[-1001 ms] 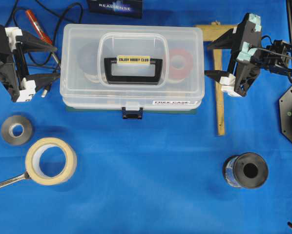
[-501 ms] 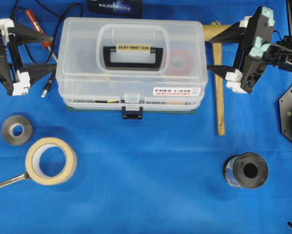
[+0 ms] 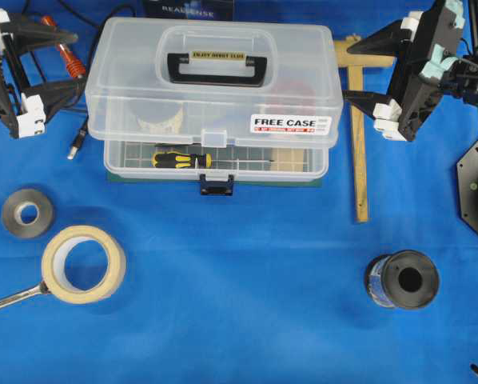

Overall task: Open the tool box with both arms.
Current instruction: 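Grip the lid edges with both grippers and lift the lid upward, then swing the lid back with both grippers until it rests open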

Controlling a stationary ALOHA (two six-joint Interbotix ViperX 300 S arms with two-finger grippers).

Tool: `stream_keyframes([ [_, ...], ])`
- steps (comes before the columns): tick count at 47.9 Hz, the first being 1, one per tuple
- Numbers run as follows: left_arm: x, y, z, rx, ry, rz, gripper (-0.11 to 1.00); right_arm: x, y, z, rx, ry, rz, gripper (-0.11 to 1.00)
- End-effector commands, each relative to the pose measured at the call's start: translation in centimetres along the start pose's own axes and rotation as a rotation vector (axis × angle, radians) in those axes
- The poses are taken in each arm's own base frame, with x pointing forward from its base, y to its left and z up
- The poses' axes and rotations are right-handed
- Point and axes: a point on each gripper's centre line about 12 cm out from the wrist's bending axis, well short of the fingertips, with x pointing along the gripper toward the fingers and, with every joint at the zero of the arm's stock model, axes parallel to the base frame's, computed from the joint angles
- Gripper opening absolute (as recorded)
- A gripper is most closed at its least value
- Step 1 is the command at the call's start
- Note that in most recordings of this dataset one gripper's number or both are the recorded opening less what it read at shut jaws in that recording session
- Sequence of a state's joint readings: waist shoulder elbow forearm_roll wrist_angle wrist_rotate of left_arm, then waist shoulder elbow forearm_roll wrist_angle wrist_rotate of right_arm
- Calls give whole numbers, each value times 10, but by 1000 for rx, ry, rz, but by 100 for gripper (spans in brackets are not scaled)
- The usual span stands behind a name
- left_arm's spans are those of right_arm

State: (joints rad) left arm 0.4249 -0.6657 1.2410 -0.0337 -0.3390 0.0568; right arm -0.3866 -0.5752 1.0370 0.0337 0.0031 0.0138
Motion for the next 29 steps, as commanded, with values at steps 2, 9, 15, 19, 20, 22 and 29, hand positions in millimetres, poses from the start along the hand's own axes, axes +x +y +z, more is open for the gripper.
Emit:
stream_keyframes([
  [2,5,0,26,-2,-92,1,87,-2,1,31,7,-106,2,84],
  [9,5,5,30,-5,-113,21,87,-2,-4,34,14,-116,-14,84],
  [15,6,10,33,-8,-131,40,87,-3,-9,38,21,-132,-31,84],
  [19,8,12,33,-10,-134,49,87,-3,-13,39,24,-140,-45,84],
  [20,8,13,33,-10,-132,52,87,-3,-14,39,26,-145,-49,84],
  [22,10,14,33,-11,-127,58,87,-3,-17,40,28,-152,-56,84],
  [29,16,19,33,-16,-121,77,87,-3,-24,43,38,-170,-80,84],
])
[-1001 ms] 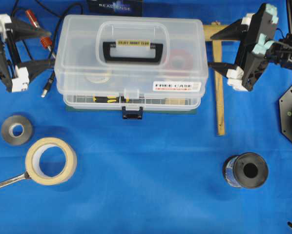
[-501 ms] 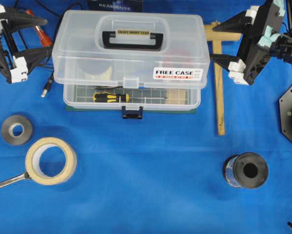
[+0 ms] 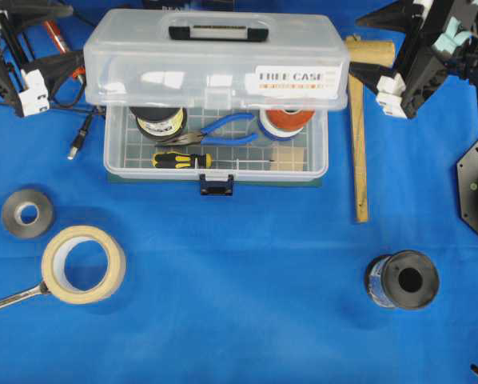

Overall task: Open the tool box with both arms.
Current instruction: 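Swing the lid back with both grippers until it rests open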

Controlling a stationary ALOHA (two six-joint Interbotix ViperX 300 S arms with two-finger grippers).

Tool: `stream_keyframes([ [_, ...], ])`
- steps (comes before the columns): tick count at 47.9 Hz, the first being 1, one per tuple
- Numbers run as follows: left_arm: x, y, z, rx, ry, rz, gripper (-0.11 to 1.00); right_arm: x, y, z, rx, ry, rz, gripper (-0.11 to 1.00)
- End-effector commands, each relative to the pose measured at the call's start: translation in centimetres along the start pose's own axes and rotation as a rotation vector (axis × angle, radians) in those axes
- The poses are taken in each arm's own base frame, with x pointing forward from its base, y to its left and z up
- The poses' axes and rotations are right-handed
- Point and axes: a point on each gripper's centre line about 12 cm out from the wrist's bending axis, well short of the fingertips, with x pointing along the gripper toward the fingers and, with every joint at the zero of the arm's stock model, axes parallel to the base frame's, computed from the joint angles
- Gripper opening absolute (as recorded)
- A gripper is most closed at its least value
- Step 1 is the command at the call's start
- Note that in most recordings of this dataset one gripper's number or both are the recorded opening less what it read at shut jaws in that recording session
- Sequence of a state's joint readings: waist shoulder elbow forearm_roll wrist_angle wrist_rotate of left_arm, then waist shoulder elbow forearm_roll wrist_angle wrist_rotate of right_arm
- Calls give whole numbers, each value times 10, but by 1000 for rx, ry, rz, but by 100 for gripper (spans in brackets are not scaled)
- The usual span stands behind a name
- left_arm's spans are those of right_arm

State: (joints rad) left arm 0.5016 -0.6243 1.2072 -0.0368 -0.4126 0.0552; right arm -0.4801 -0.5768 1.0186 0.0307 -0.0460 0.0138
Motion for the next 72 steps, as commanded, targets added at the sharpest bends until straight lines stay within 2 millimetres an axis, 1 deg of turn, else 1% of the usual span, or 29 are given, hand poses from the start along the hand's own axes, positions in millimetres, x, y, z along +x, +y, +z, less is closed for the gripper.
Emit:
stream_keyframes([
  [1,10,-1,19,3,-55,-3,87,1,1,29,7,-100,2,84],
  [12,23,9,19,-2,-38,32,87,4,-12,30,21,-97,-42,84],
  [27,39,23,18,-10,-9,80,87,13,-30,30,37,-76,-98,84],
  [49,47,46,19,-23,1,155,87,30,-60,33,50,-47,-183,84],
  [58,55,53,20,-27,12,173,87,37,-72,34,61,-33,-212,84],
  [66,62,61,15,-34,37,196,87,42,-78,33,68,-22,-226,84],
  [72,63,65,12,-38,46,208,87,44,-81,34,72,-20,-233,84],
])
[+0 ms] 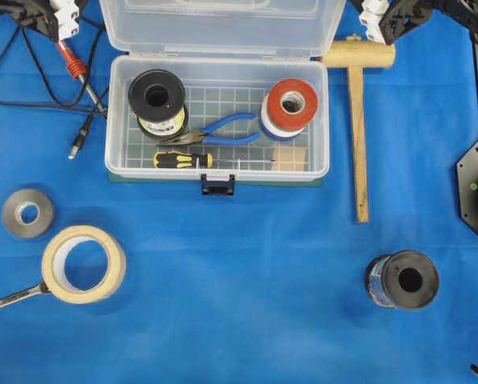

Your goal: Open the tool box with both arms.

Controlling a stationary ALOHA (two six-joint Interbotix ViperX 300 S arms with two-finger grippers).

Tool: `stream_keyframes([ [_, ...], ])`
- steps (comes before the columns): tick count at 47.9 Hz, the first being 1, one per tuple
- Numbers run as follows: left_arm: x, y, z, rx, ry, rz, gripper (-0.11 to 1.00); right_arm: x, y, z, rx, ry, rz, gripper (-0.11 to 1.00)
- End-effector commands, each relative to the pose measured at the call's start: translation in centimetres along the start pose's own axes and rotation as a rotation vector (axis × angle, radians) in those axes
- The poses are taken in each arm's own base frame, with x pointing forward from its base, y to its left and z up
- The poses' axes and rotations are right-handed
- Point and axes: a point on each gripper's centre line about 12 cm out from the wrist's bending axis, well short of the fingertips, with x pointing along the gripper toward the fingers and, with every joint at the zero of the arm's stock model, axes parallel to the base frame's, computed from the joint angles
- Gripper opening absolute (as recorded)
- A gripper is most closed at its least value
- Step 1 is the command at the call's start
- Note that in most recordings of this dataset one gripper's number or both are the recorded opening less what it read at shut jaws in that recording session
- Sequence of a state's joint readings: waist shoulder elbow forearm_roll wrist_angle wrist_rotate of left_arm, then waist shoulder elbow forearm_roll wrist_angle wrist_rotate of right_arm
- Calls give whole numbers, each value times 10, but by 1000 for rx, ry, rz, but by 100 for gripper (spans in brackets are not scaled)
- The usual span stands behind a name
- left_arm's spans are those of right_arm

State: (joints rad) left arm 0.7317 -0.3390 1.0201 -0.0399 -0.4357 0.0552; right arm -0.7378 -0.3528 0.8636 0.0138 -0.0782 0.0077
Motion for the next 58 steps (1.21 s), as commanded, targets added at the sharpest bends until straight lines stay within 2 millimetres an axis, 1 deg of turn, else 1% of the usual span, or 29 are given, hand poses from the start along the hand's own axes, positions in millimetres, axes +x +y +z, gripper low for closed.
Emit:
stream_keyframes([
  [1,4,-4,12,8,-33,-16,87,1,1,17,-3,-47,4,84],
  [10,3,-1,11,6,-29,-6,87,4,-3,16,2,-40,-8,84],
  [17,-2,5,6,-1,-4,15,87,-2,-9,14,11,-39,-24,84],
  [26,-14,15,1,-8,-3,48,87,-18,-23,7,28,-37,-66,84],
  [35,-31,20,-3,-12,-12,66,87,-39,-30,-1,41,-37,-95,84],
  [44,-45,21,-5,-14,-30,74,87,-55,-31,-6,45,-39,-105,84],
  [53,-48,20,-4,-19,-38,72,87,-56,-31,-6,53,-42,-105,84],
  [58,-48,15,-3,-14,-42,52,87,-56,-26,-6,56,-39,-88,84],
])
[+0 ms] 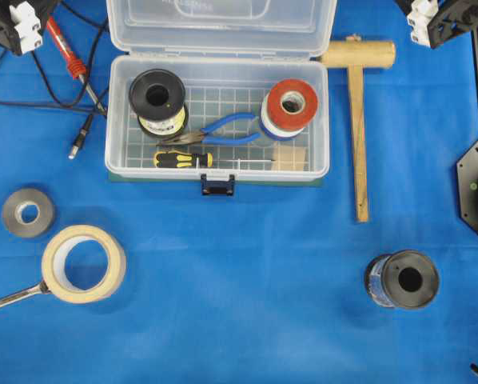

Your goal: Open the tool box with both arms.

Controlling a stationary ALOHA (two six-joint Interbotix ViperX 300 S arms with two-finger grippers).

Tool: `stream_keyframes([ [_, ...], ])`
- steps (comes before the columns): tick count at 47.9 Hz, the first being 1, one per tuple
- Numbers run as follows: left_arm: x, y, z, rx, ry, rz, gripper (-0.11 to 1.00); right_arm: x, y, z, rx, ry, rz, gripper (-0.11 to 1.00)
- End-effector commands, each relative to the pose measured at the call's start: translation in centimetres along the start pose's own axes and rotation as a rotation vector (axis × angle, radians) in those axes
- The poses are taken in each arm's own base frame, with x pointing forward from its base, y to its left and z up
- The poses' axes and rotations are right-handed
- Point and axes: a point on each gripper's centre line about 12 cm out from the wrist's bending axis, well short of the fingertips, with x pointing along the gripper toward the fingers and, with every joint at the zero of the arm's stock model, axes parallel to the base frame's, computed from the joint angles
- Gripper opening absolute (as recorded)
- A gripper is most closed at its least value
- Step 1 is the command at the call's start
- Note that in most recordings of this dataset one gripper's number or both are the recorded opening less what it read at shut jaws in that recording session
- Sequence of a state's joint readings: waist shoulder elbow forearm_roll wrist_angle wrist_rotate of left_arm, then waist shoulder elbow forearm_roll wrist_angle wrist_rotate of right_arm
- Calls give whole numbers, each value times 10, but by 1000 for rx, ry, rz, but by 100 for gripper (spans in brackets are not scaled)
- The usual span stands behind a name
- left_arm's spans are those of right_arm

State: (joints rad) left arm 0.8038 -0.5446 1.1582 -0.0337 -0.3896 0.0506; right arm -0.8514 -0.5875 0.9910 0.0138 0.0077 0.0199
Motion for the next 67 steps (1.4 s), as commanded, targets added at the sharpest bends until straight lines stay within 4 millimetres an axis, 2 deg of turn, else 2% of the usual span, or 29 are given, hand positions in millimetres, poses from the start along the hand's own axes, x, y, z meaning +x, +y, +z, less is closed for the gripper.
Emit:
stream_keyframes([
  [1,-1,-6,6,3,-24,-23,87,-1,6,4,-3,-12,19,84],
  [7,-5,-24,4,13,-17,-94,87,-5,26,-1,-31,17,91,84],
  [12,-14,-44,2,31,-8,-176,87,-13,54,-10,-72,56,191,84],
  [24,-53,-95,-3,97,0,-429,87,-46,114,-27,-168,103,438,84],
  [31,-73,-116,-7,132,20,-554,87,-64,141,-36,-231,114,563,84],
  [41,-92,-137,-18,187,77,-681,87,-77,166,-50,-293,149,668,84],
  [47,-95,-143,-20,200,87,-712,87,-78,175,-56,-318,173,693,84],
  [52,-98,-141,-20,202,95,-715,87,-79,173,-59,-331,189,692,84],
  [67,-119,-124,-25,231,159,-722,85,-109,147,-68,-332,187,711,84],
])
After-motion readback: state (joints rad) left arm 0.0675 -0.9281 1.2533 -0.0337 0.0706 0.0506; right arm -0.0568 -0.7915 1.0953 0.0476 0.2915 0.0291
